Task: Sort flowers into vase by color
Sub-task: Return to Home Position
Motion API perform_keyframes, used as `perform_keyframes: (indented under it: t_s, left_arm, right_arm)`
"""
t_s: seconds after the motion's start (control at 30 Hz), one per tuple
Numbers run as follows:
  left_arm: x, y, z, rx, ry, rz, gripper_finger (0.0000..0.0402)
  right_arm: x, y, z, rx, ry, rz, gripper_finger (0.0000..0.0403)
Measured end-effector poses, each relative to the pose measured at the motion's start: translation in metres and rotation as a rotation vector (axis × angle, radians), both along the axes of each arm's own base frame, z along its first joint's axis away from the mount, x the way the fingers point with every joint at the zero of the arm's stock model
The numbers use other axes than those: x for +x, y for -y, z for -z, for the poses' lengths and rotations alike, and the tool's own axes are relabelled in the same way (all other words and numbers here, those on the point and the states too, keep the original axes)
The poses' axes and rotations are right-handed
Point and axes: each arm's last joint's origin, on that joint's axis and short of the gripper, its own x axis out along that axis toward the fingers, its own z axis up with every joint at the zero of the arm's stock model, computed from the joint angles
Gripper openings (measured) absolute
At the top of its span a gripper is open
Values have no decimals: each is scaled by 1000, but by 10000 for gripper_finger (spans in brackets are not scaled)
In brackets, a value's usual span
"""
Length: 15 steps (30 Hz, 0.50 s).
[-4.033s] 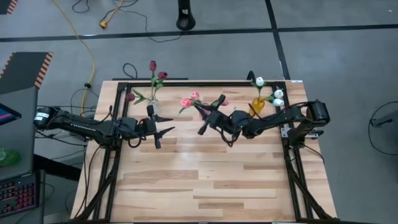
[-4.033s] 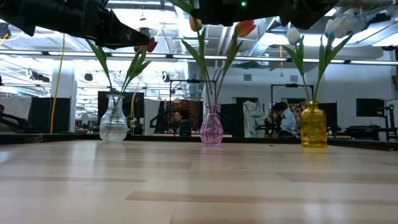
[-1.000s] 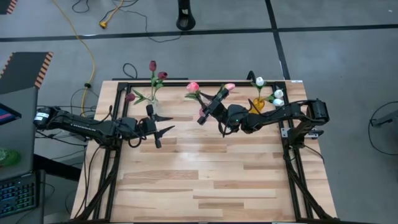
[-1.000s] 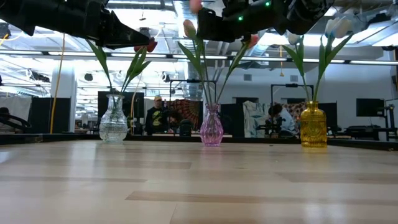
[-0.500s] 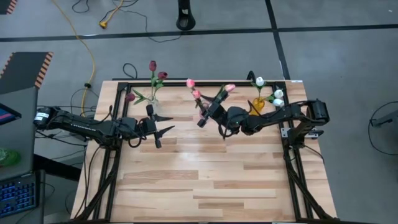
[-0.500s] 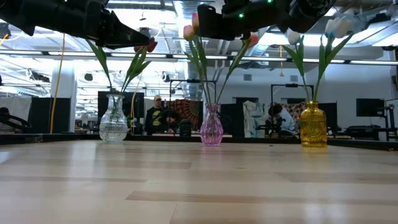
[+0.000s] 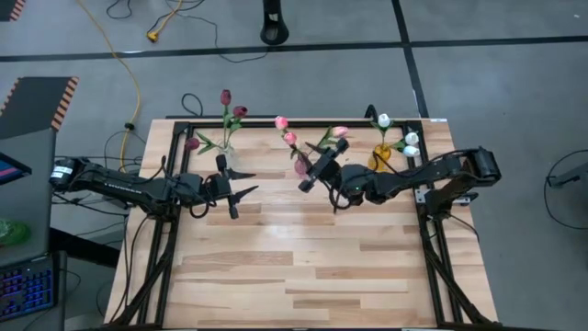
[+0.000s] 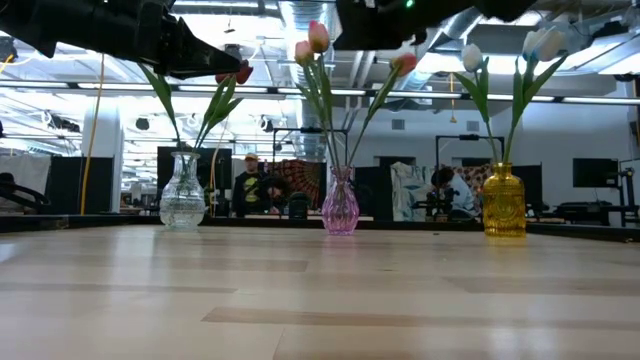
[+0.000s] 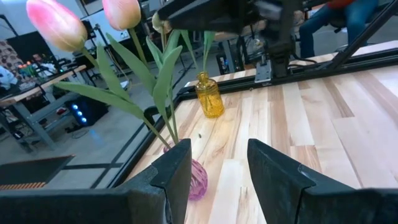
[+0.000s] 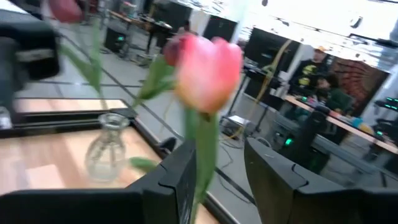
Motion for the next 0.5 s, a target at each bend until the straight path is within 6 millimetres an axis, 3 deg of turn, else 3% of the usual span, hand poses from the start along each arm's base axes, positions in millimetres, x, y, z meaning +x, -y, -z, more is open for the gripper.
perform_keyframes:
  t_s: [0.27, 0.5]
  left_arm:
    - [-3, 0, -6, -52, 53, 8, 146]
    - [-15, -1, -19, -72, 139, 14, 146]
  right_arm:
    - [-28, -32, -21, -12, -98, -115, 148]
    - [-69, -47, -50, -17, -141, -291, 79]
